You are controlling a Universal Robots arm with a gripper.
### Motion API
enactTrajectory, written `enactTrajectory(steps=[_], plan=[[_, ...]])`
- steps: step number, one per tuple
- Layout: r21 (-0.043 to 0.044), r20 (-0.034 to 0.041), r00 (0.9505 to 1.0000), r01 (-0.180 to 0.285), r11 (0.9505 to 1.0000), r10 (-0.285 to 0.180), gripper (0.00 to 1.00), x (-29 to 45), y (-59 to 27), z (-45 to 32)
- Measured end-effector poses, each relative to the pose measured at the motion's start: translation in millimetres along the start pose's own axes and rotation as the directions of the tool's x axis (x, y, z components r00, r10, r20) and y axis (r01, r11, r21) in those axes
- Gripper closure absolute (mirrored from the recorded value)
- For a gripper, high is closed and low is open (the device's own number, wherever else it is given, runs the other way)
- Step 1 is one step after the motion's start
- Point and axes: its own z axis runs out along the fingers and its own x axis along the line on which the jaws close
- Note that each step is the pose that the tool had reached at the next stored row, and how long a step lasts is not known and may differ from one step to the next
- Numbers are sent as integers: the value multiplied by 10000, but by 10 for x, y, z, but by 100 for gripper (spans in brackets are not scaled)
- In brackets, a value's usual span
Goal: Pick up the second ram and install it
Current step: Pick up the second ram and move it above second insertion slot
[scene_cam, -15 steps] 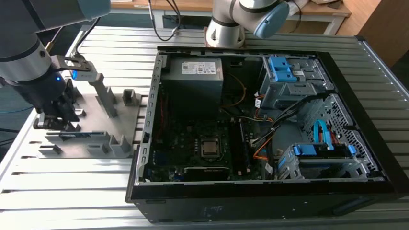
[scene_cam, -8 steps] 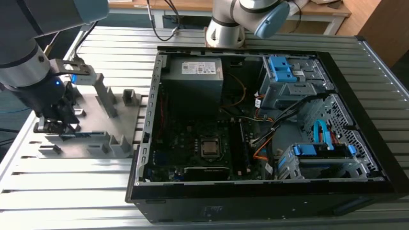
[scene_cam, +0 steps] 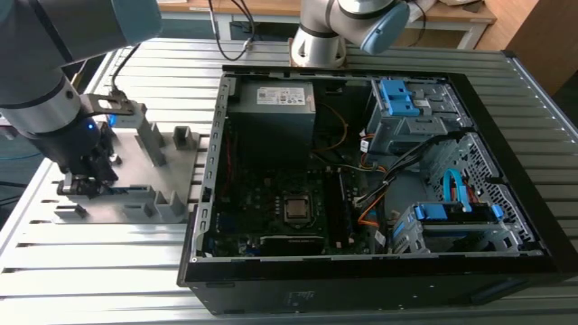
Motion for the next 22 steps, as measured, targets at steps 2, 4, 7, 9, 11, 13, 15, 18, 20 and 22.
enactTrajectory(steps=[2,4,7,9,11,13,15,18,20,22], plan=[[-1,0,10000,20,10000,-20,65,1,-8,37],[-2,35,10000,37,10000,-37,65,3,-9,72],[-2,70,10000,60,10000,-60,65,13,-11,124],[0,73,10000,60,10000,-60,65,22,-7,142],[-1,74,10000,59,10000,-59,65,26,-5,143],[-2,73,10000,60,10000,-60,65,27,-5,142],[-1,74,10000,60,10000,-60,65,28,-4,143],[-1,73,10000,60,10000,-60,72,30,-4,143],[-1,73,10000,60,10000,-60,78,31,-3,143],[-1,74,10000,60,10000,-60,84,32,-2,143]])
